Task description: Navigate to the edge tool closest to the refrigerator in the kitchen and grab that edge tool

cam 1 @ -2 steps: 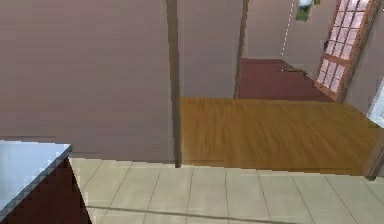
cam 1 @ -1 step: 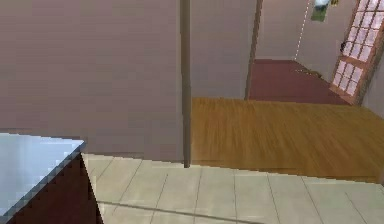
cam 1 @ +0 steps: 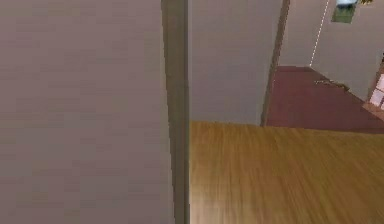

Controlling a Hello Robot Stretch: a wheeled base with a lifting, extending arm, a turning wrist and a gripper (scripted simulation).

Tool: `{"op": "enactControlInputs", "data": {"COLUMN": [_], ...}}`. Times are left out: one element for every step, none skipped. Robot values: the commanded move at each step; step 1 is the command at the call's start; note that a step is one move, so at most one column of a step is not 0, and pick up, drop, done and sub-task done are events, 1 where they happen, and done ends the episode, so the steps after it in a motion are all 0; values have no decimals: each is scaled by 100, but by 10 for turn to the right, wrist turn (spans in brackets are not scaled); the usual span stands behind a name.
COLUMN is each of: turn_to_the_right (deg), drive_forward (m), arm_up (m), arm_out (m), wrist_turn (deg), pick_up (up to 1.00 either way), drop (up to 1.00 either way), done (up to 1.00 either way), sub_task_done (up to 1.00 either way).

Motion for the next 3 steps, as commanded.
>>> {"op": "enactControlInputs", "data": {"turn_to_the_right": [-450,-90,0], "drive_forward": [0,0,25], "arm_up": [0,0,0], "arm_out": [0,0,0], "wrist_turn": [0,0,0], "pick_up": [0,0,0], "drop": [0,0,0], "done": [0,0,0], "sub_task_done": [0,0,0]}}
